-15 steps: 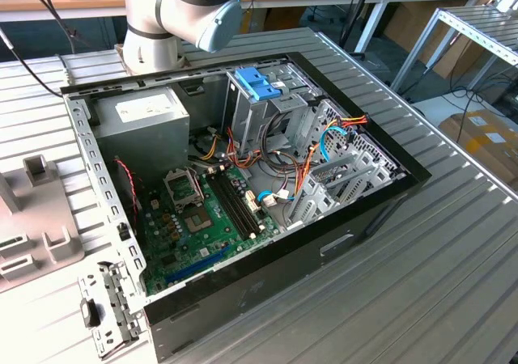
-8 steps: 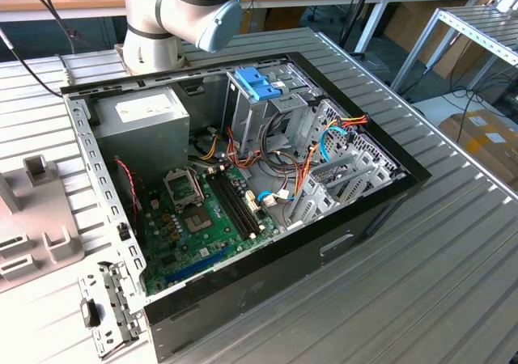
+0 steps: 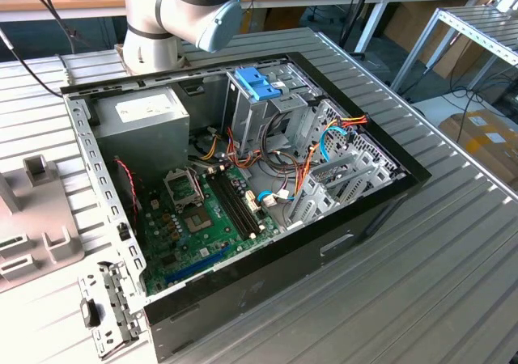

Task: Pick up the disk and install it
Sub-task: 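Pick up the disk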

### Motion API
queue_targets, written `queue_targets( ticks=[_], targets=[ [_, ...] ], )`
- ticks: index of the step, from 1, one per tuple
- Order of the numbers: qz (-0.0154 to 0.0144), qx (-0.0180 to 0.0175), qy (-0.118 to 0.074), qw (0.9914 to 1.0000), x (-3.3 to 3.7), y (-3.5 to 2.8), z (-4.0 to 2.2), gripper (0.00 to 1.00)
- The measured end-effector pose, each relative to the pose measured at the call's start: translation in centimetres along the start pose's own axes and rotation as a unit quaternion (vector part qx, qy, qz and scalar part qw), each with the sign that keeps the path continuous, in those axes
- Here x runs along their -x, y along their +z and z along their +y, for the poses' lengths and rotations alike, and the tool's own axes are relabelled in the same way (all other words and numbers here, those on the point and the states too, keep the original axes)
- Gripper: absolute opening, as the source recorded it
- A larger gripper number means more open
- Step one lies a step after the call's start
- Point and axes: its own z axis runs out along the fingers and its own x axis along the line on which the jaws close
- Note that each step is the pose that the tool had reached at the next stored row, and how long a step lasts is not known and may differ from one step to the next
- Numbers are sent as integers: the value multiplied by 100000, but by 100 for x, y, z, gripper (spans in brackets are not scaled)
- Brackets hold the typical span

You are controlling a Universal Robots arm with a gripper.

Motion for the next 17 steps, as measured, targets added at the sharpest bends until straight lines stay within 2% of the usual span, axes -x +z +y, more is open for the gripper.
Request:
queue_targets(
  ticks=[9,10,11,12,13,14,15,16,17],
  targets=[
    [2,3,19,100000,3,4,0,11],
    [5,5,20,100000,3,4,0,17],
    [2,1,19,100000,3,4,0,17],
    [2,3,20,100000,3,4,0,24],
    [3,2,18,100000,3,5,0,36],
    [2,2,18,100000,3,5,0,42],
    [4,2,18,100000,3,5,0,42],
    [2,1,19,100000,3,6,0,48],
    [5,3,19,100000,4,6,-1,48]
  ],
)
